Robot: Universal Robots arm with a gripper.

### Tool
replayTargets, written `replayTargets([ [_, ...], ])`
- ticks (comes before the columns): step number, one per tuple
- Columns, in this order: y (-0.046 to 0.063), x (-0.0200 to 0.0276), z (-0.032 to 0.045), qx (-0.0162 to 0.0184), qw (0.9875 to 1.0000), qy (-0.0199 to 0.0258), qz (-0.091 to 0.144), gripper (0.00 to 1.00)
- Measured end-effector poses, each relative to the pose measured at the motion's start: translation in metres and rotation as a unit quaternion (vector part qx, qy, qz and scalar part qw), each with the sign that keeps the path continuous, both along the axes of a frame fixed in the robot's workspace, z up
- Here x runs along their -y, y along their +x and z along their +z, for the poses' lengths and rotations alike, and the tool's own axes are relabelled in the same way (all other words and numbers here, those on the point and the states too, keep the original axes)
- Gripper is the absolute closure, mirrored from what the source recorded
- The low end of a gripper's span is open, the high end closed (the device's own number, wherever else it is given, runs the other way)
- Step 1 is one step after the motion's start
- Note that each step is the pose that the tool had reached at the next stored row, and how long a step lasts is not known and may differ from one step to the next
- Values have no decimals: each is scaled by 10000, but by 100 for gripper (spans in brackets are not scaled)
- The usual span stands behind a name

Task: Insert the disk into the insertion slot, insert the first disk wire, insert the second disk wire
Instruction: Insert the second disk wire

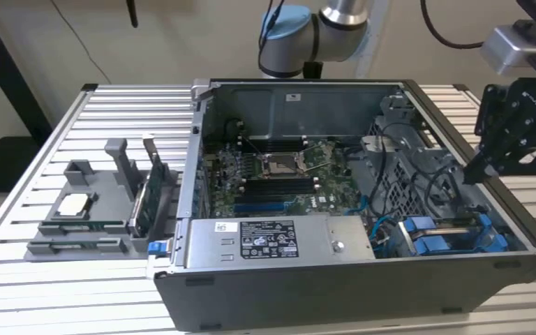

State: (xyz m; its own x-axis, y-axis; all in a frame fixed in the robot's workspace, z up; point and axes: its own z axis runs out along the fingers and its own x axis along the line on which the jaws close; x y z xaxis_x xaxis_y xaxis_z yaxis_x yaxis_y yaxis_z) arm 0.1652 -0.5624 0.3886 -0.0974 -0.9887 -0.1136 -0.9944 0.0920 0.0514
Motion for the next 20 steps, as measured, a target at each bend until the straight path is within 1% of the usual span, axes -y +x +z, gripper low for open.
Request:
replayTargets([
  [4, -108, -21, 1, 6, 10000, 0, -9, 84],
  [8, -232, -21, 0, 30, 10000, 0, -10, 84],
  [12, -318, -20, 0, 49, 10000, 0, -10, 84],
  [14, -340, -18, 0, 53, 10000, 1, -10, 84],
  [20, -346, -17, 0, 53, 10000, 0, -7, 84],
])
